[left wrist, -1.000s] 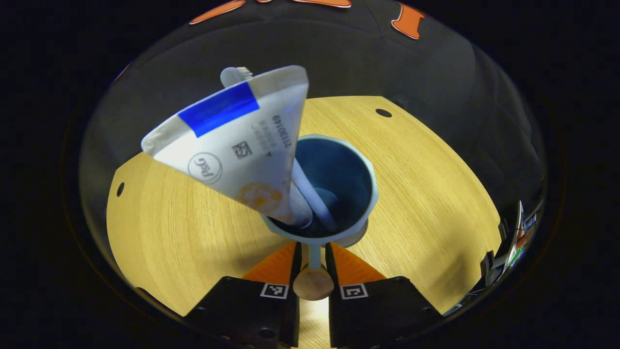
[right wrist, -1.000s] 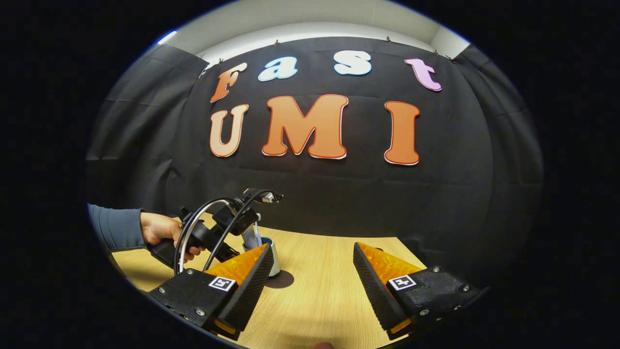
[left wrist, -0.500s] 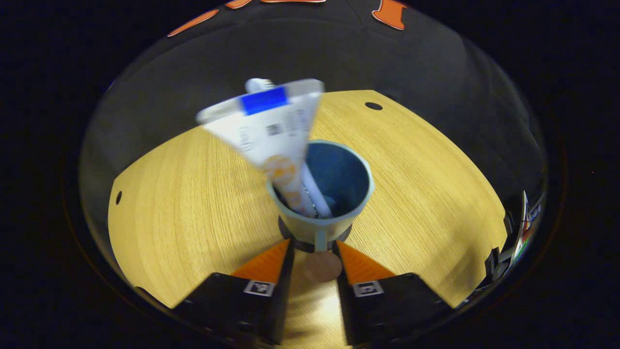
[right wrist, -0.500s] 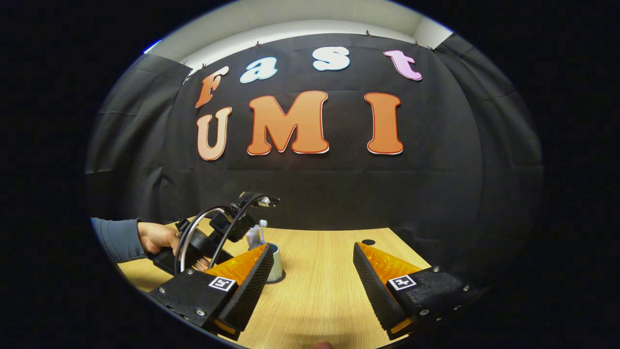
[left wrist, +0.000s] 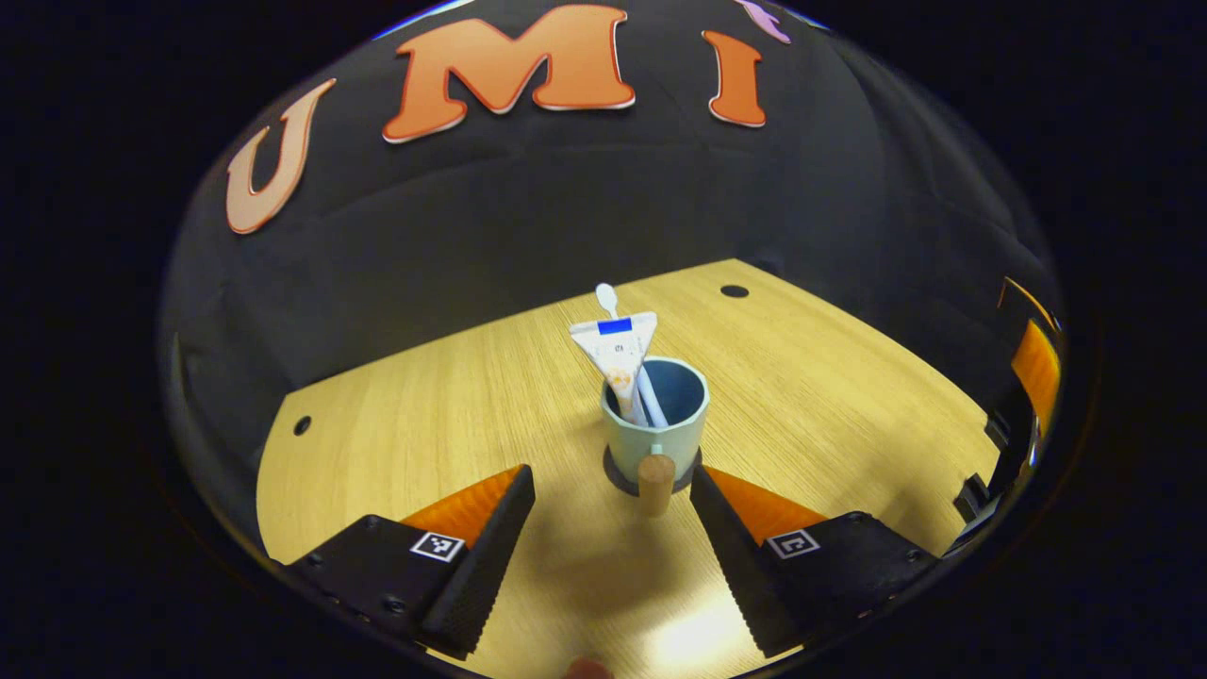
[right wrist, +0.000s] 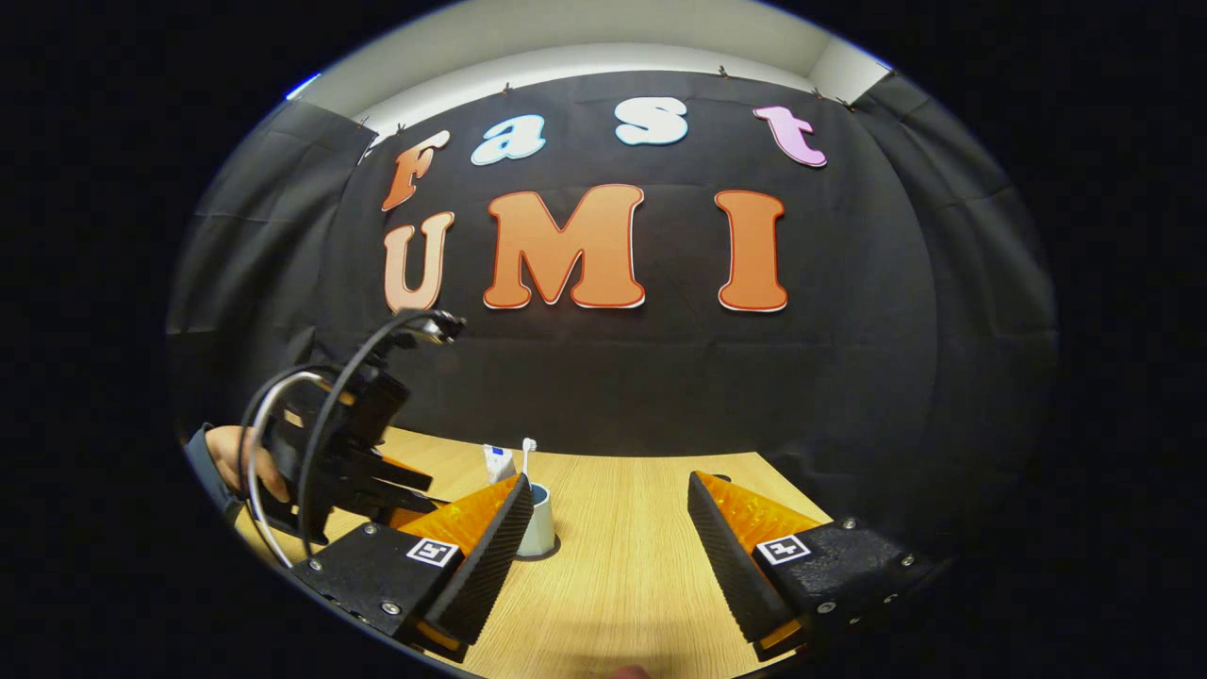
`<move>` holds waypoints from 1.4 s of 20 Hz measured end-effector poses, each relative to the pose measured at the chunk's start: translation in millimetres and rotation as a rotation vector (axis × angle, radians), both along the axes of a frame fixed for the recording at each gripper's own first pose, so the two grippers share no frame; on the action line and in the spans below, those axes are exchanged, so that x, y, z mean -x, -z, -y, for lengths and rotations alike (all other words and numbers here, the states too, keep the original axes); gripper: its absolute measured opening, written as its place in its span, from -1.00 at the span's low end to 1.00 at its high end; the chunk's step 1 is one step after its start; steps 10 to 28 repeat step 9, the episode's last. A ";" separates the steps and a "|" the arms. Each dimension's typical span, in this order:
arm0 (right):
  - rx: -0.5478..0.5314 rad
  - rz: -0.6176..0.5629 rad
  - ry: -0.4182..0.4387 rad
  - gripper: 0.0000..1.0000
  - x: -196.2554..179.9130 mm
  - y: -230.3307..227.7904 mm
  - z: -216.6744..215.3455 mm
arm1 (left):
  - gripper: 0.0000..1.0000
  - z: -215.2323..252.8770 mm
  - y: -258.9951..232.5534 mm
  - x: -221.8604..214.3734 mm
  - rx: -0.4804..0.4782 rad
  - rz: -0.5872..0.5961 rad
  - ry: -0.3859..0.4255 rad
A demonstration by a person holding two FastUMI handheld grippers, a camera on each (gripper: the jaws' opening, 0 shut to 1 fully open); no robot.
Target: Put the toothbrush and toothpaste on the desktop into the cup, then pick up the cup and place it on the coaster on the desktop.
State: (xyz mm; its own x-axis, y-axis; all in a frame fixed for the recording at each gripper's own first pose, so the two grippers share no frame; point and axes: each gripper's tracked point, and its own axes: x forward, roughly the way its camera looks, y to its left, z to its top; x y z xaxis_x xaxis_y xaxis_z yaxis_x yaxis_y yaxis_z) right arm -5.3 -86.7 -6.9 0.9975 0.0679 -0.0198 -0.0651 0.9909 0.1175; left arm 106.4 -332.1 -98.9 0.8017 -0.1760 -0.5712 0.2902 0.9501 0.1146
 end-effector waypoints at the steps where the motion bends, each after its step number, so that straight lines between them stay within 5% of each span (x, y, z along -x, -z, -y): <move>1: 0.004 0.013 0.002 0.98 -0.3 -4.6 -4.6 | 0.99 -5.1 -15.9 3.9 0.002 0.056 -0.014; 9: -0.025 0.113 -0.002 0.97 1.6 -41.0 -45.0 | 0.98 -69.6 -102.6 52.4 0.038 0.378 -0.195; 28: -0.025 0.113 -0.002 0.97 1.6 -41.0 -45.0 | 0.98 -69.6 -102.6 52.4 0.038 0.378 -0.195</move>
